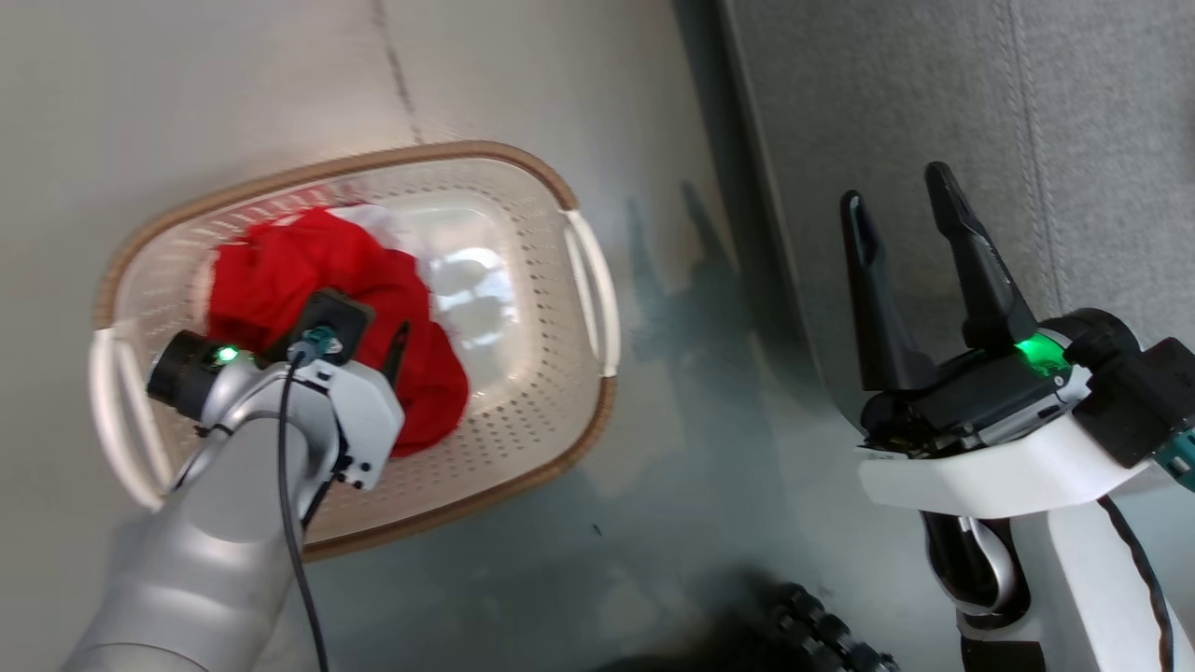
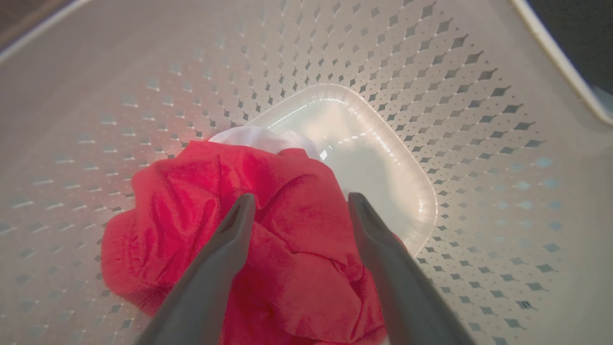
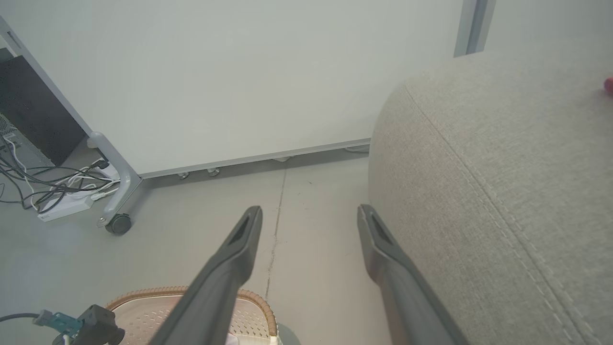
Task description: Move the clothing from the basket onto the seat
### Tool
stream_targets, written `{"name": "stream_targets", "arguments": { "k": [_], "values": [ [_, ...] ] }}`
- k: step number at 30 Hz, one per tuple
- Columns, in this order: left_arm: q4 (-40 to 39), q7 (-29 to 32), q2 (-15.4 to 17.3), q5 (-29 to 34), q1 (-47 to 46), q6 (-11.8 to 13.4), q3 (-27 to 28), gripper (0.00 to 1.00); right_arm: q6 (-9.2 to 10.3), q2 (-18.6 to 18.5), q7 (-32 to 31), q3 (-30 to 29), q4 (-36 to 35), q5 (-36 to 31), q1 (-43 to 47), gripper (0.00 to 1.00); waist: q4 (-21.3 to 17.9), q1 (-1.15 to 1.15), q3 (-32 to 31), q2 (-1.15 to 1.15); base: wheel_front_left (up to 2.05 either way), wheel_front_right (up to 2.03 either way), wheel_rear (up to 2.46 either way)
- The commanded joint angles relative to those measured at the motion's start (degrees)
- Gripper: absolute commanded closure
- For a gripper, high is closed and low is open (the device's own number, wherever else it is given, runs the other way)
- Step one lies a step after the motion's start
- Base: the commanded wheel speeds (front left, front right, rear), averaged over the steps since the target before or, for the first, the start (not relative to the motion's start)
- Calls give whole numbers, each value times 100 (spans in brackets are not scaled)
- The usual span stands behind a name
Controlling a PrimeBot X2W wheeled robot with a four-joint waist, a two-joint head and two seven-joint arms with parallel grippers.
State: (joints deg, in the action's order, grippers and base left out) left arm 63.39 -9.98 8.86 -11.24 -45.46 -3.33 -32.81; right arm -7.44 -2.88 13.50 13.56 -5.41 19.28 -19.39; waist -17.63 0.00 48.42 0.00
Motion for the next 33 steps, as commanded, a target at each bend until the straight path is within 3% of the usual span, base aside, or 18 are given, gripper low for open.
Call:
{"name": "stream_targets", "arguments": {
  "k": [1,6,16,17,18,19,30,33],
  "values": [
    [47,25,82,28,-137,-22,-12,0,-9,-8,55,33,-2,50,-75,0,-448,0,438,0,0,0,0],
    [513,297,311,31,-341,-150,-82,0,-9,-7,164,299,118,335,-219,0,-804,0,732,0,0,0,0],
    [918,938,524,67,-512,-249,-285,0,-9,-8,183,243,-106,556,30,0,-890,0,847,0,0,0,0],
    [935,970,560,66,-534,-246,-292,14,-9,-8,183,243,-130,565,59,0,-897,0,847,0,0,0,0],
    [946,999,590,57,-549,-249,-297,93,-9,-8,183,239,-146,578,89,0,-900,0,848,0,0,0,0],
    [958,1005,615,51,-566,-250,-306,100,-9,-8,183,239,-162,588,104,0,-902,0,850,0,0,0,0],
    [798,380,604,-149,-704,-166,-209,100,-9,-10,174,452,-35,469,-211,0,-910,0,635,0,0,0,0],
    [679,102,438,-203,-562,-178,-231,100,-9,-13,174,395,82,285,-235,0,-707,0,352,0,0,0,0]
  ]
}}
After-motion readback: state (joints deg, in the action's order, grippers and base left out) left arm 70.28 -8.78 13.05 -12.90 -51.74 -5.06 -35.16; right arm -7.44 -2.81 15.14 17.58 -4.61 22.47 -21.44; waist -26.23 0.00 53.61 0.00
